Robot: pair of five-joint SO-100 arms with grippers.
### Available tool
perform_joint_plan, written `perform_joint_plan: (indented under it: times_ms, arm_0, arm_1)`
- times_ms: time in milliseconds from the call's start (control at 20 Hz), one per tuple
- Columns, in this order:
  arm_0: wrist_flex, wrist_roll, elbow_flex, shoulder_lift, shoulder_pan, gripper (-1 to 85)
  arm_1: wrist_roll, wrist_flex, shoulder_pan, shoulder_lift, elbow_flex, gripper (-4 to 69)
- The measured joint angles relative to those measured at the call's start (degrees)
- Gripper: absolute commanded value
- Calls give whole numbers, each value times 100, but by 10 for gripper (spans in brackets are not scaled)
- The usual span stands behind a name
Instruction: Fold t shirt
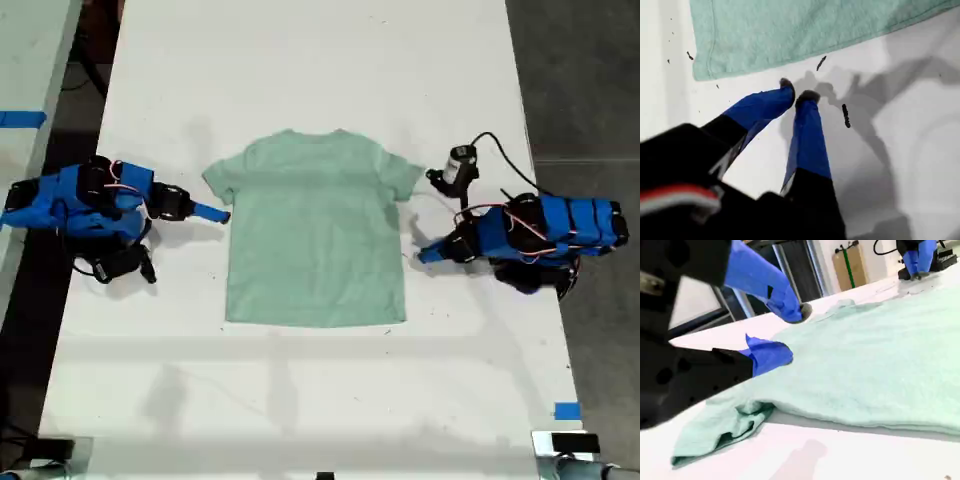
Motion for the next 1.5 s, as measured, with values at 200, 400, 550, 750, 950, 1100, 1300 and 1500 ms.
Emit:
perform_joint_plan:
  times_ms: [200,400,550,750,950,1100,1300,1500]
  arm_0:
    - [0,0,0,0,0,89]
    - [0,0,0,0,0,89]
    - [0,0,0,0,0,84]
    - [0,-598,0,0,-114,79]
    - [0,-1670,0,0,88,79]
    - [0,-2065,0,0,62,81]
    - [0,-2329,0,0,-97,110]
    - [0,-2391,0,0,-141,-2]
  arm_1:
    - [0,0,0,0,0,43]
    - [0,0,0,0,0,43]
    - [0,0,0,0,0,43]
    - [0,0,0,0,0,46]
    - [2364,0,-202,0,0,62]
    - [2813,0,-272,0,0,-5]
    - [2944,0,-334,0,0,-5]
    - [2962,-369,-70,0,0,109]
